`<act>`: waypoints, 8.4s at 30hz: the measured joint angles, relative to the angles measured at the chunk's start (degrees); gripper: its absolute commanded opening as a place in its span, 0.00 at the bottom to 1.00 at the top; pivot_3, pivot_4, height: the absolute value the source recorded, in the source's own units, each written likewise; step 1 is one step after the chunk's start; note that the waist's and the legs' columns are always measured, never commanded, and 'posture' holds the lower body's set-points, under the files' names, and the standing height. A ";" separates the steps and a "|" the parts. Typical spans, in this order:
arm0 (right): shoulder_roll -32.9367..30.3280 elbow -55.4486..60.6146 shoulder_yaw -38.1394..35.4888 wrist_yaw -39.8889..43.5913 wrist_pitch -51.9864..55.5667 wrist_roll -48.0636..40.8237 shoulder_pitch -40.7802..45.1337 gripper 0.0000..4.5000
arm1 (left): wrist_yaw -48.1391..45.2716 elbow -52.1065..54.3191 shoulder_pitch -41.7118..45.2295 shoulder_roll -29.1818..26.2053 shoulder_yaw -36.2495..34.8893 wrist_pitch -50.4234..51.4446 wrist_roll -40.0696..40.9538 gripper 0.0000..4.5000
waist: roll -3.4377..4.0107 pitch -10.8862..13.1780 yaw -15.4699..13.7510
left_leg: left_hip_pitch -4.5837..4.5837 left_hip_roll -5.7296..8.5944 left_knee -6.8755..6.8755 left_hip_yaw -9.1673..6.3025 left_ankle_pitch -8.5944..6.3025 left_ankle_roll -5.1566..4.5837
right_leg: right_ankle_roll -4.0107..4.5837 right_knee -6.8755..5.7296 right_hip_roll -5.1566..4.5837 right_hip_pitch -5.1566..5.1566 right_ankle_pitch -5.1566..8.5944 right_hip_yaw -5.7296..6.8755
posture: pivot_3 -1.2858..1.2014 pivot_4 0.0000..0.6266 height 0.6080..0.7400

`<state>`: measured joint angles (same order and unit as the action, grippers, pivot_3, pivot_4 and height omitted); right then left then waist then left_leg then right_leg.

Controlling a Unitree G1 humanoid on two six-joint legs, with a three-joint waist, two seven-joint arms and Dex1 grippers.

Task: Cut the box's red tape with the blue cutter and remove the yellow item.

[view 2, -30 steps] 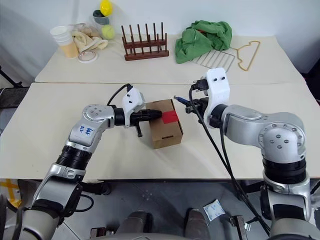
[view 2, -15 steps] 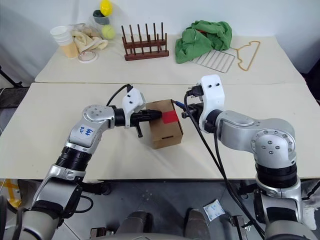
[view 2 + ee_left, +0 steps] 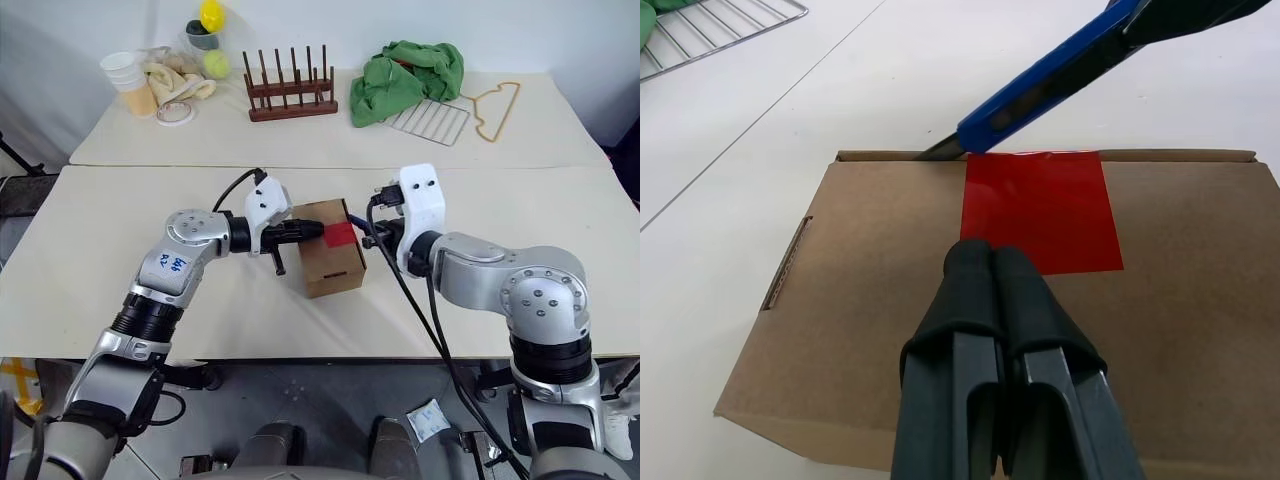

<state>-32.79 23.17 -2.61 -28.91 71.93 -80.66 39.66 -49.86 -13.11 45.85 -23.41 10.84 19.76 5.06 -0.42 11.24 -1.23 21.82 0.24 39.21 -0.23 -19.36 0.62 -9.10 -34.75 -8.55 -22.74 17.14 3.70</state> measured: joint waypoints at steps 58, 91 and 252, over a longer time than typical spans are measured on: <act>-30.84 -20.81 -11.66 44.62 -29.32 16.90 -26.09 0.02 | -6.56 -2.98 0.38 -2.45 -3.83 -3.65 3.63 0.00 | -0.17 -0.06 -0.32 | 0.28 0.05 0.06 0.10 0.00 -0.13 | -0.12 0.37 -0.01 -0.08 -0.14 0.02 | 0.52 0.24 1.00; -23.67 -20.10 -3.88 85.33 -28.08 38.76 -10.08 0.85 | -0.11 5.41 -5.79 -1.70 -5.39 2.84 5.86 0.00 | 0.05 0.00 -0.11 | 0.34 0.02 0.42 -0.04 0.03 -0.05 | -0.06 0.23 0.00 -0.05 -0.27 0.05 | 0.52 0.24 1.00; 7.94 -65.29 14.69 91.70 -4.79 60.79 22.69 0.07 | -2.01 8.10 -6.09 -4.27 -1.85 2.84 3.83 0.00 | -0.06 -0.44 2.90 | 0.29 0.01 0.43 0.28 -0.01 0.01 | -0.07 -0.79 -0.10 -0.74 -0.32 0.01 | 0.52 0.24 1.00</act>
<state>-24.85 -42.13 12.09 62.80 67.13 -19.87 62.35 -51.86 -5.01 39.76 -27.68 8.99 22.60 8.89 -0.49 10.80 1.68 22.11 0.25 39.64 0.05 -19.37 0.62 -9.18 -35.54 -8.66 -23.48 16.82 3.70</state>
